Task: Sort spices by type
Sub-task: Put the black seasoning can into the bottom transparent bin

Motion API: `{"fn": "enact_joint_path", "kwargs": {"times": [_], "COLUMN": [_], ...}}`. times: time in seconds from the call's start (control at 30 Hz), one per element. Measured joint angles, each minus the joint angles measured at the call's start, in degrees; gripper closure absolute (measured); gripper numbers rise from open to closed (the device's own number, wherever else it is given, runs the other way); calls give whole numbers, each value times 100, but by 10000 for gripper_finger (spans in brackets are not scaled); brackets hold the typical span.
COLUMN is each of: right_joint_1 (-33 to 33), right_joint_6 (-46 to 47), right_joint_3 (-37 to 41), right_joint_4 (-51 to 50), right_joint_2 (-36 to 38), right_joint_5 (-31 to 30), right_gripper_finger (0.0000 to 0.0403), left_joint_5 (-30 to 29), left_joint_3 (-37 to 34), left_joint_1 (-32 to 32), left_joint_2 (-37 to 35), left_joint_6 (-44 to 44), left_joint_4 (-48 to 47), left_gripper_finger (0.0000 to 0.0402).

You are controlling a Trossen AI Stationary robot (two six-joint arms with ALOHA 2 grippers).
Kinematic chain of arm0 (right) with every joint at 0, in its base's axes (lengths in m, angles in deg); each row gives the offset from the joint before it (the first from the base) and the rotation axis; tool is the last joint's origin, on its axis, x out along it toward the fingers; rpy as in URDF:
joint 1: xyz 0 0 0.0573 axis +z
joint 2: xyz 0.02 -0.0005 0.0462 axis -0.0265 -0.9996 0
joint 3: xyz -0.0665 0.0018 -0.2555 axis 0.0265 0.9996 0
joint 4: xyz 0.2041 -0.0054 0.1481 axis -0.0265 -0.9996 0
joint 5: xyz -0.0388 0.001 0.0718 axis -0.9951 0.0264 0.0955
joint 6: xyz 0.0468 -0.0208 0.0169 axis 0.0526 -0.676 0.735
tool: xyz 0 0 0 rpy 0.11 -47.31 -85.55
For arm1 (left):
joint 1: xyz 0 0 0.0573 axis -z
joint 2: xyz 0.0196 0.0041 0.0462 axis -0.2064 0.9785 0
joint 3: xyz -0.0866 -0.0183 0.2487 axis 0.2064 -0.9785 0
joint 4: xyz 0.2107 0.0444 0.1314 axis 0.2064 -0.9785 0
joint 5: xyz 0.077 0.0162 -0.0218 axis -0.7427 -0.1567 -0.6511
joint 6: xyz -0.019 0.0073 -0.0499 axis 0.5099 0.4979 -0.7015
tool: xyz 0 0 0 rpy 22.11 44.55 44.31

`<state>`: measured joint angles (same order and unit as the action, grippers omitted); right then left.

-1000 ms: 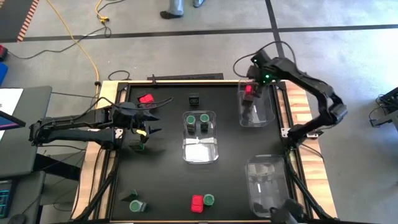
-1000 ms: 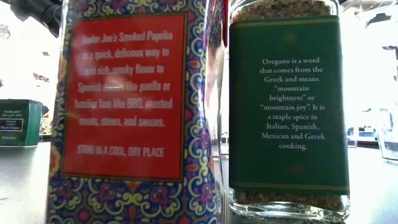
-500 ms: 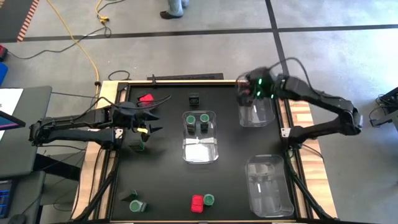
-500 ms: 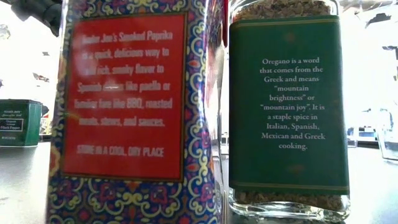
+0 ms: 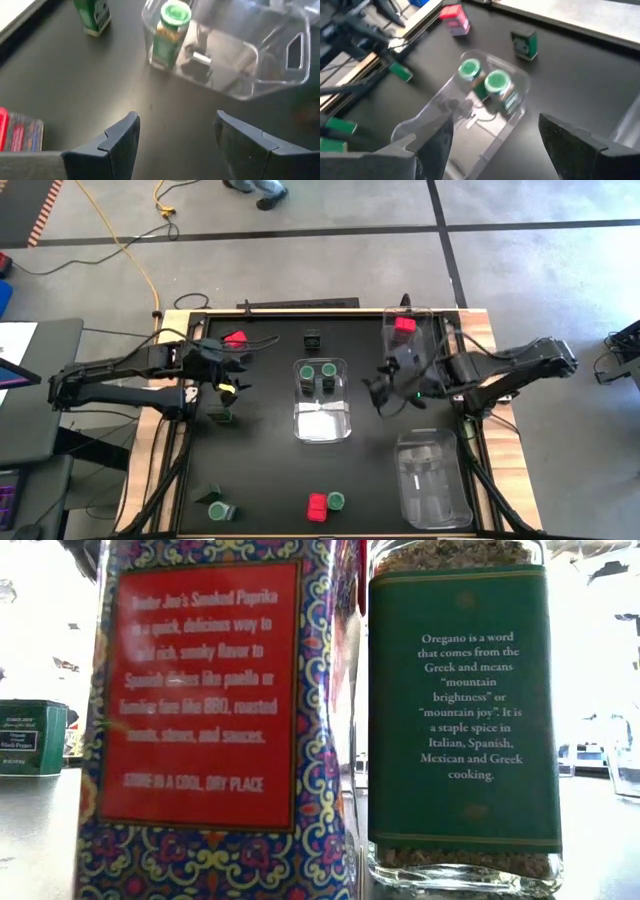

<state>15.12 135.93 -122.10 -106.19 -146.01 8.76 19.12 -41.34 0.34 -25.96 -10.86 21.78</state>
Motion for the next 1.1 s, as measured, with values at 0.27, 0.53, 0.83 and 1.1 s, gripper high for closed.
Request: {"fn": "enact_joint_path", "kwargs": {"times": [0.27, 0.53, 0.83, 1.1], "right_joint_1": [864, 1528, 1286, 653], "right_joint_6": [1303, 1945, 464, -1095], "right_joint_3": [225, 1705, 3572, 4251], "right_joint_4": [-753, 698, 3866, 6083], "right_joint_2": [-388, -44, 1047, 1606], "right_joint_5": [-275, -1259, -1642, -827], "right_gripper_finger": [85, 85, 85, 85], "left_joint_5": [29, -15, -336, -443], "left_joint_3": [430, 435, 928, 1292], "left_joint_1": [2, 4, 77, 455], "left_joint_2": [508, 744, 975, 1379], "left_joint_6": [589, 998, 769, 159], "left_joint_4": [-840, -818, -1864, -3084], "left_gripper_finger": [159, 159, 176, 190]}}
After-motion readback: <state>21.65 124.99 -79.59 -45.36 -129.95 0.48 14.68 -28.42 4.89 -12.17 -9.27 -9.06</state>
